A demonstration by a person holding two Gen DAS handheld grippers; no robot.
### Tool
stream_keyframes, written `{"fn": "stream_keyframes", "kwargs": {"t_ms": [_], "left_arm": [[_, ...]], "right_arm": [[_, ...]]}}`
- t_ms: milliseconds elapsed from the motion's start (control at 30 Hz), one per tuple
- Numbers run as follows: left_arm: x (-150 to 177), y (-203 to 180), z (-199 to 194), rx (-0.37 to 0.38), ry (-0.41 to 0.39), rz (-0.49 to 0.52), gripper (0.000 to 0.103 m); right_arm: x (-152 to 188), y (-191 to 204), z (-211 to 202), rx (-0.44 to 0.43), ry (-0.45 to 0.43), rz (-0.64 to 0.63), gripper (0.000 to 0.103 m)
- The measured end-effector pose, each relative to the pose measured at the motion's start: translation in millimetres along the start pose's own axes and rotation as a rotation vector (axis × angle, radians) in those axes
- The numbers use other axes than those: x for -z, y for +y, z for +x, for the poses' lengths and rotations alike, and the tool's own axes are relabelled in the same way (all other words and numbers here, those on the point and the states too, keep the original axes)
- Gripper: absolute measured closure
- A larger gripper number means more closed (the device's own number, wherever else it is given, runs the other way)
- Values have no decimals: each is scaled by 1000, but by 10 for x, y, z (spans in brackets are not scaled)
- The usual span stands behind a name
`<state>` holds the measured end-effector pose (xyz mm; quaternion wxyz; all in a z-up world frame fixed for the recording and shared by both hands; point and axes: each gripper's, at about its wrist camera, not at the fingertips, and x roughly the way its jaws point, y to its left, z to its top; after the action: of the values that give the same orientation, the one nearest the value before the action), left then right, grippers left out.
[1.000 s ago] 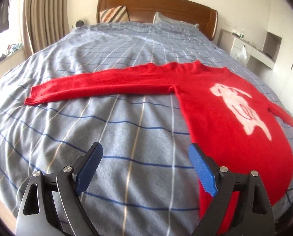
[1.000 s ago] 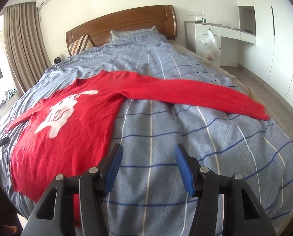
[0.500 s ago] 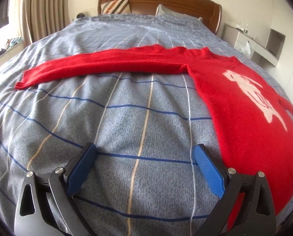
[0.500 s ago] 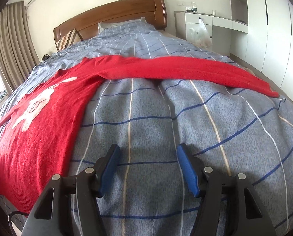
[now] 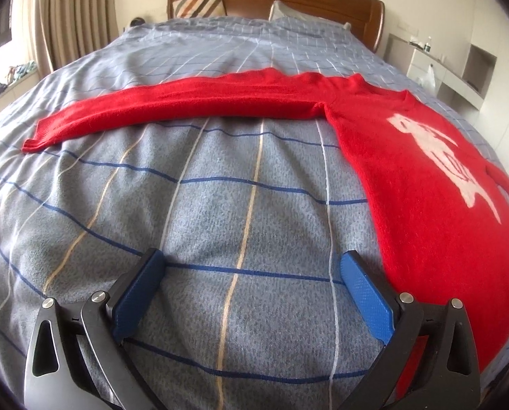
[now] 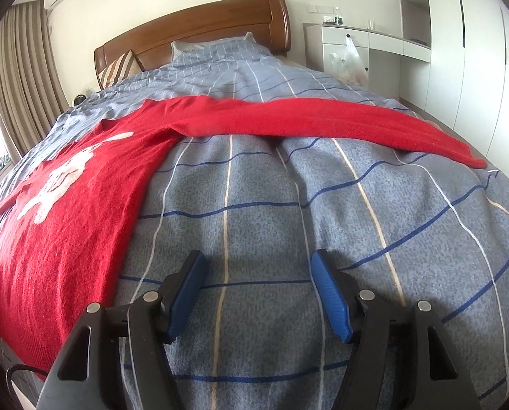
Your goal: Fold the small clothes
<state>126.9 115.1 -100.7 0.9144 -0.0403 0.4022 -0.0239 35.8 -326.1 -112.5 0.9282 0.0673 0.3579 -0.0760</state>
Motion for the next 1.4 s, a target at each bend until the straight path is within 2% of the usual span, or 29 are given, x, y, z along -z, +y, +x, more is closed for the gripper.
{"fn": "stream_keyframes", "kwargs": {"t_ms": [967,1400], "left_arm": [[-1,1,-55,-3,-19,-49,1],[-19,-37,-16,-24,3,-9,1]], "right_arm": [[14,23,28,15,-5,-12,37],[11,34,54,28,-11,-18,36]]}}
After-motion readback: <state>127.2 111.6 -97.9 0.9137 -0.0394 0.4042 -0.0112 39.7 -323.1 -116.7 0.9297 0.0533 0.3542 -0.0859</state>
